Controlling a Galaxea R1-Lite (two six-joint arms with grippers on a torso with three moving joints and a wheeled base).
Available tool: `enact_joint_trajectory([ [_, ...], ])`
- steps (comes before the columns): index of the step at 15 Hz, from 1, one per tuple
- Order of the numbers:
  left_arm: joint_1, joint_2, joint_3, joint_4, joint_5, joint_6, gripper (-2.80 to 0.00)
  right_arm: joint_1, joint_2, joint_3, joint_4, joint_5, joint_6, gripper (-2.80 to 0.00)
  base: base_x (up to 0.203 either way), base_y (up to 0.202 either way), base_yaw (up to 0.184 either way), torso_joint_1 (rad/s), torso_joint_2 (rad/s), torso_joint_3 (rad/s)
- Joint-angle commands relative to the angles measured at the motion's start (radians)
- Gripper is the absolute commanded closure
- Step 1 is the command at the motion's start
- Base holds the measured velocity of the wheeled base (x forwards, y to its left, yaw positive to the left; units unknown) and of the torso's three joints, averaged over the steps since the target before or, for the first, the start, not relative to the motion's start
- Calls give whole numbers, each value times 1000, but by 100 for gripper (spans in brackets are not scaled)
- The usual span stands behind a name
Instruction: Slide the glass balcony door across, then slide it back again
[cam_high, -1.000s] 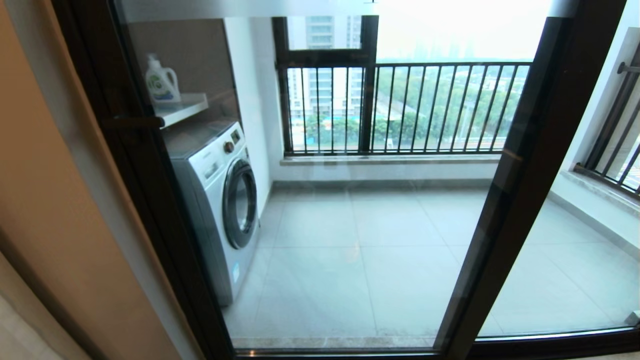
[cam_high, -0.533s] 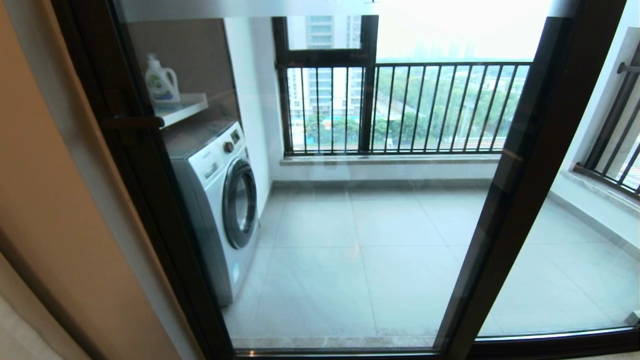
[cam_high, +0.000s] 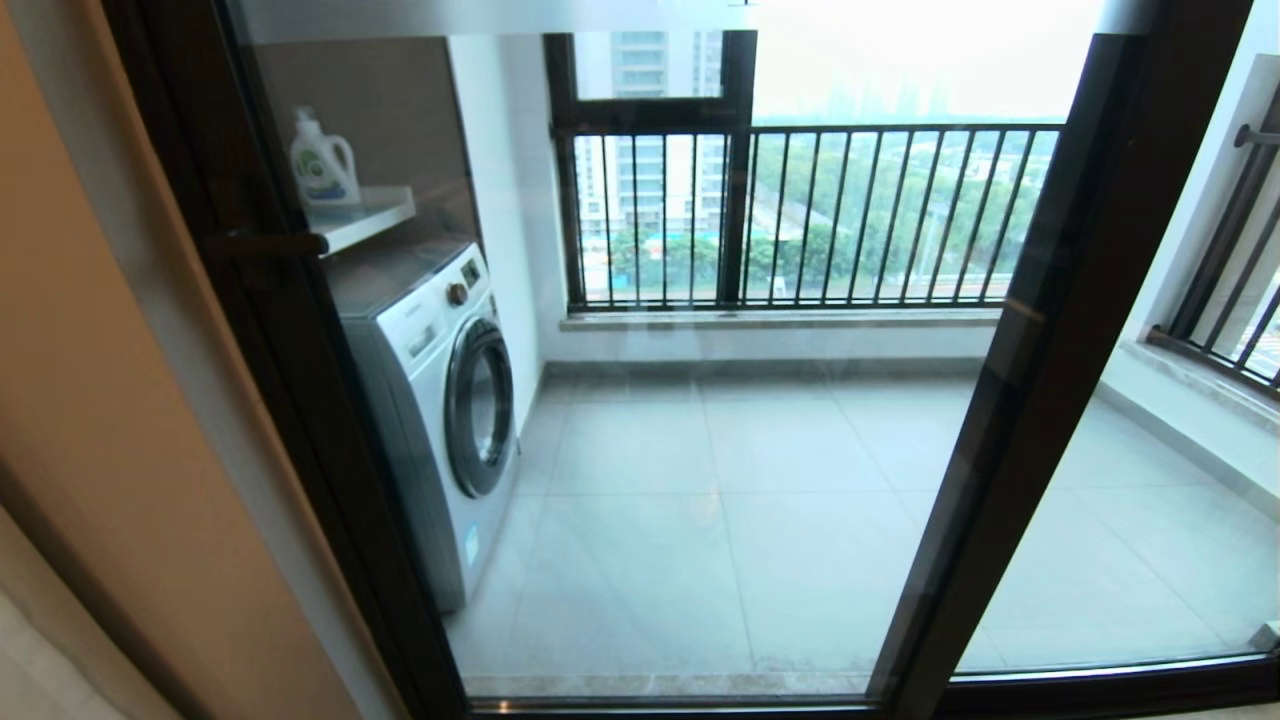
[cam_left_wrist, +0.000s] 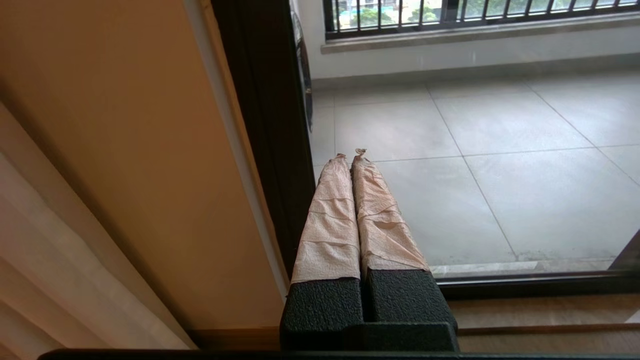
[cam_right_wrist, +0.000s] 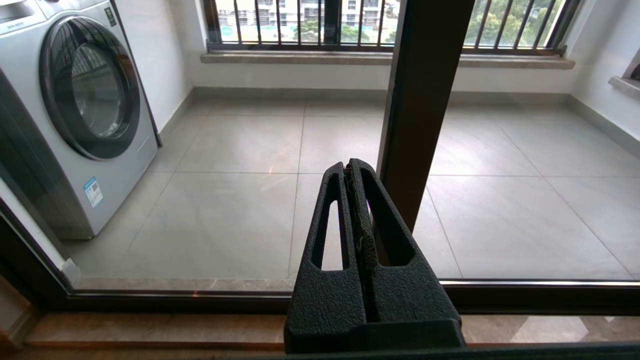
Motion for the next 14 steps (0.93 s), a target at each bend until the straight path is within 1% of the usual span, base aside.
enact_joint_trajectory([
  [1,0,3,4,-1,-8,20,0,0,1,12,-1,1,-1,0,0,0,0,0,0,0],
  [3,0,3,4,-1,-2,-9,0,0,1,12,-1,1,-1,0,0,0,0,0,0,0],
  [5,0,2,4,-1,7,-60,0,0,1,12,-1,1,-1,0,0,0,0,0,0,0],
  [14,0,2,4,-2,9,-66,0,0,1,12,-1,7,-21,0,0,0,0,0,0,0],
])
